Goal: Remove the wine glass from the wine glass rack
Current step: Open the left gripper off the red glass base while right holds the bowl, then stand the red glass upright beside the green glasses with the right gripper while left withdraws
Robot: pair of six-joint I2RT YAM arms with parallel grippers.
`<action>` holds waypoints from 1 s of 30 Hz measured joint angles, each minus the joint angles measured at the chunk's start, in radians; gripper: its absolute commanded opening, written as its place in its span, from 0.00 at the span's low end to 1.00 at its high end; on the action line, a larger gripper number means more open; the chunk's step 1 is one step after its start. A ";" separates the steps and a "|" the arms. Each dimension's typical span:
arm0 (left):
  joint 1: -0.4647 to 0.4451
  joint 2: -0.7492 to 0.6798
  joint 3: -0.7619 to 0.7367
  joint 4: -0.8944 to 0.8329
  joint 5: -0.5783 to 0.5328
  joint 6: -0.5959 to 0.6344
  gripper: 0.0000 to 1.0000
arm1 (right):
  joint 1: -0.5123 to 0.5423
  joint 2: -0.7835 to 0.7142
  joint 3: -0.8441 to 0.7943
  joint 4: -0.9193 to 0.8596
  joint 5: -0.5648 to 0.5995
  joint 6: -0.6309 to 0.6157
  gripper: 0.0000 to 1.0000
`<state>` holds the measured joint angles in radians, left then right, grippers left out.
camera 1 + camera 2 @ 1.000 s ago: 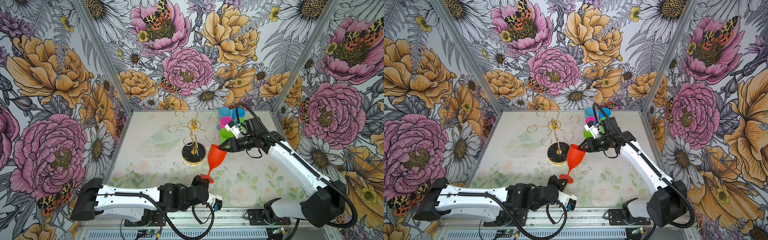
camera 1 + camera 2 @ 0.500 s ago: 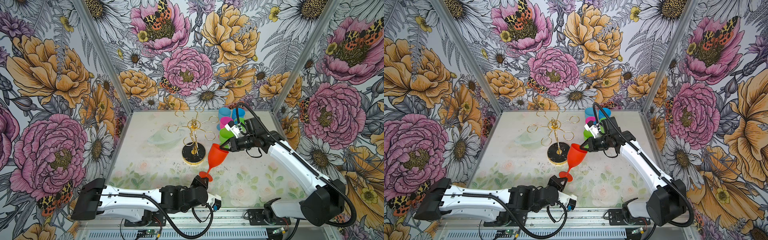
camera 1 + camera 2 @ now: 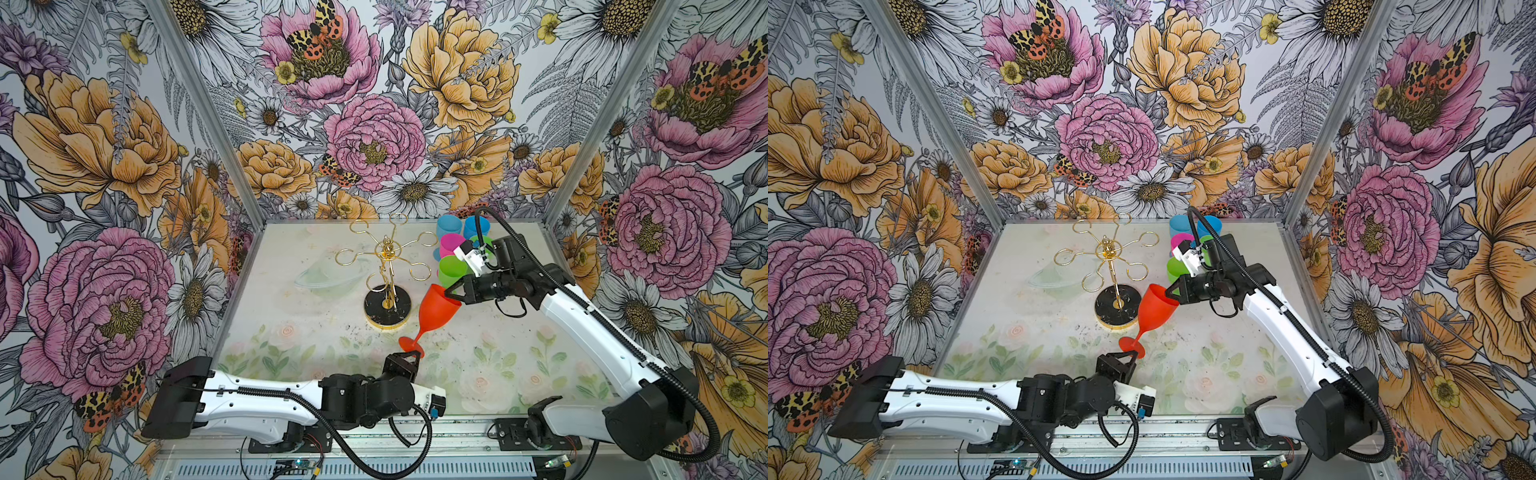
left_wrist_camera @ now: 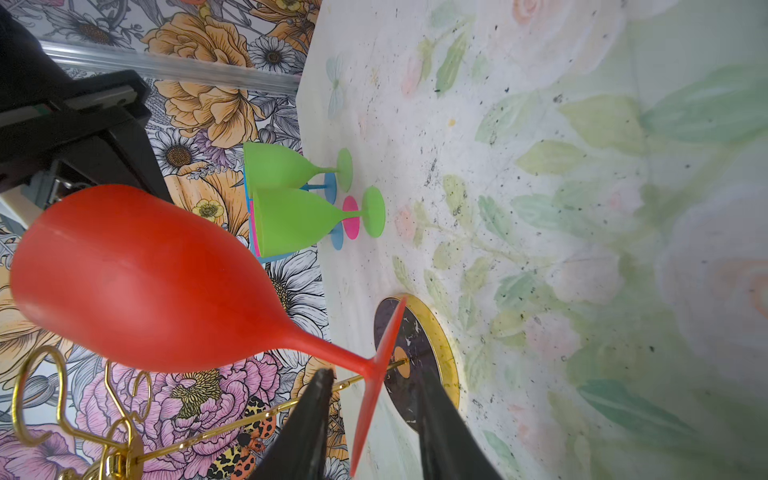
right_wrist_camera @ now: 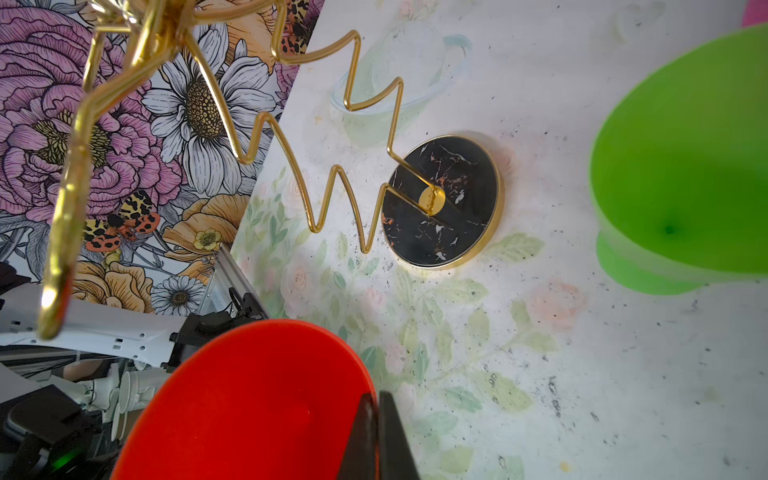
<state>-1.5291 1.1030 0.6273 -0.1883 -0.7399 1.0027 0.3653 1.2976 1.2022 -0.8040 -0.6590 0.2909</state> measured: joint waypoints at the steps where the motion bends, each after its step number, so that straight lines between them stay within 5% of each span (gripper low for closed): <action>1: 0.000 -0.002 0.000 0.001 0.000 -0.016 0.48 | 0.000 -0.006 -0.003 0.000 0.014 -0.002 0.00; 11: 0.000 -0.089 -0.029 0.050 -0.006 -0.261 0.63 | 0.003 -0.101 -0.092 -0.003 0.208 -0.024 0.00; 24: 0.094 -0.347 -0.095 0.064 -0.137 -0.695 0.77 | 0.002 -0.176 -0.151 -0.031 0.642 -0.046 0.00; 30: 0.132 -0.447 -0.142 0.050 -0.180 -0.804 0.83 | -0.012 -0.164 -0.151 -0.030 0.796 -0.058 0.00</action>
<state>-1.3968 0.6556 0.4858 -0.1383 -0.9195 0.1989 0.3531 1.1332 1.0508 -0.8337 0.1371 0.2329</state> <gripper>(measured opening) 0.823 0.048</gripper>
